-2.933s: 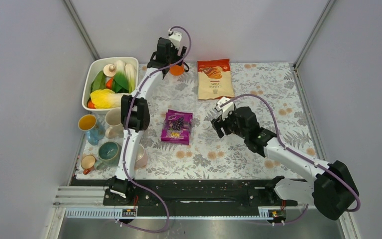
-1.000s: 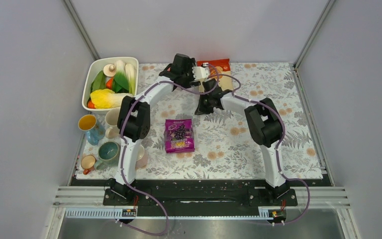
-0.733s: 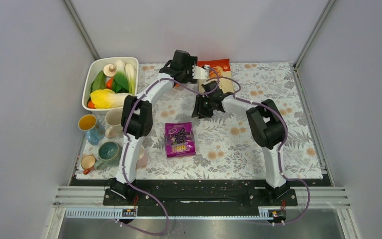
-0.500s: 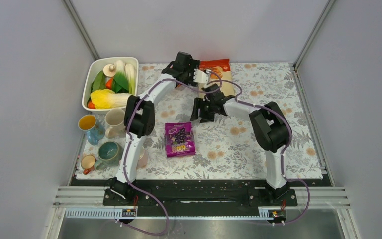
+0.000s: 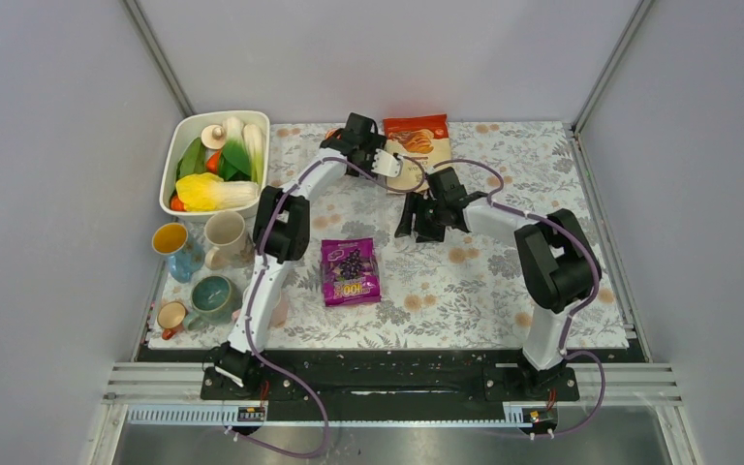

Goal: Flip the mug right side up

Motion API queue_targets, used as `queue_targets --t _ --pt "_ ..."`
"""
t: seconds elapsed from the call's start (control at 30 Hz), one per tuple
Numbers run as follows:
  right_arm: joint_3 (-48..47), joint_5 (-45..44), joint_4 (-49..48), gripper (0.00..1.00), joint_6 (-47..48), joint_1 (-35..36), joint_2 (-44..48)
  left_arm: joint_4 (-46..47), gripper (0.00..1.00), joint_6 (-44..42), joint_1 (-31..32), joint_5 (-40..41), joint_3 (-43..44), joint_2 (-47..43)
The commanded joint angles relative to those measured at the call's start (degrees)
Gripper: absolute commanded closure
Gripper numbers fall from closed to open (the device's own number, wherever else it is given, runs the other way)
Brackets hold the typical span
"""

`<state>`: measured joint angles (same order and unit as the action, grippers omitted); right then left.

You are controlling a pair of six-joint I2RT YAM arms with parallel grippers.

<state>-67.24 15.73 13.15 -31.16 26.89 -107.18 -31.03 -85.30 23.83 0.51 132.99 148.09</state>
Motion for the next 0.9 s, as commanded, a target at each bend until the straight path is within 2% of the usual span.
queue_targets --t 0.0,0.1,0.23,0.4,0.67,0.77,0.87 --pt "1.06 -1.32 -2.30 0.28 1.43 -0.83 4.39 2.33 0.26 -3.94 -0.19 3.19 3.72 1.96" --pt "1.64 -1.41 -2.25 0.28 1.61 -1.12 5.06 4.01 0.38 -5.73 -0.20 3.89 2.25 2.03" --pt "2.09 -1.55 -2.05 0.28 2.20 -1.44 5.84 3.67 0.73 -6.82 -0.19 4.50 0.42 1.69" --pt "2.01 -1.65 -1.73 0.28 2.57 -1.91 6.38 4.68 1.00 -6.26 -0.44 4.30 -1.84 -0.32" --pt "1.50 -1.58 -1.41 0.28 3.09 -2.11 7.38 7.60 1.00 -1.87 -0.58 3.59 -4.32 -4.11" --pt "1.57 -1.42 -1.28 0.27 3.31 -2.32 7.88 13.99 1.00 5.79 -0.54 1.58 -6.79 -7.45" --pt "1.51 -1.08 -1.29 0.27 3.53 -2.67 8.23 15.76 1.00 16.76 -0.86 -1.39 -6.91 -10.54"
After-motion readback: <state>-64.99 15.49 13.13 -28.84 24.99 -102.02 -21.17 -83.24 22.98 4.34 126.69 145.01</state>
